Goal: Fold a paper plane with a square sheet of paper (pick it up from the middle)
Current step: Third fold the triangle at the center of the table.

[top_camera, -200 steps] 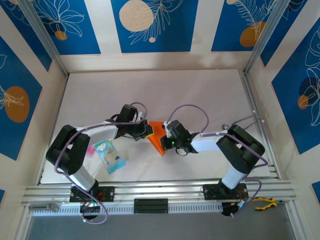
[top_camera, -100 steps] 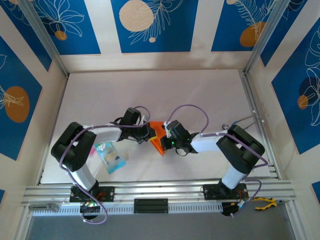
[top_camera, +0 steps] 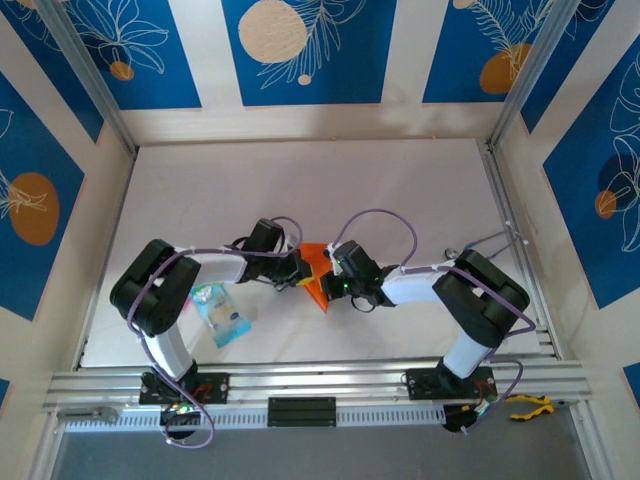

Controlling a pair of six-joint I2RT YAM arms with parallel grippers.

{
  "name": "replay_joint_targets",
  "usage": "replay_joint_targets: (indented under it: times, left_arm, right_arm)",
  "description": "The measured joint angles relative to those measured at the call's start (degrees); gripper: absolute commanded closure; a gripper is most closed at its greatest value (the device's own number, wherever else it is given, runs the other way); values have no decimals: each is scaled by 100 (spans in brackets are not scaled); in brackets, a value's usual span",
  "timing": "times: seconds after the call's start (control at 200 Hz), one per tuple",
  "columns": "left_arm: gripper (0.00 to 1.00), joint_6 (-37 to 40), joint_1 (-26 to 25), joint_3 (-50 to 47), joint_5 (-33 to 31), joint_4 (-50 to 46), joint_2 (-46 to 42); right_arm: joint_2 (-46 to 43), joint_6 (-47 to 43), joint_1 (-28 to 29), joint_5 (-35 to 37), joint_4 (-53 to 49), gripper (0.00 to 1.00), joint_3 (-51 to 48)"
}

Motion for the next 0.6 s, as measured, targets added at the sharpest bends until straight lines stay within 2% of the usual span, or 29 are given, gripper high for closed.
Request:
replay_joint_targets:
  times: [0.425, 0.525, 0.6]
  left_arm:
    - [100, 323, 0, 0, -190, -267, 146]
    - [100, 389, 0, 2, -203, -282, 162]
    - [100, 409, -7, 9, -210, -291, 162]
  right_arm:
    - [24, 0, 0, 0, -37, 98, 39]
    - [24, 2, 0, -2, -68, 94, 61]
    - [22, 44, 0, -9, -114, 84, 83]
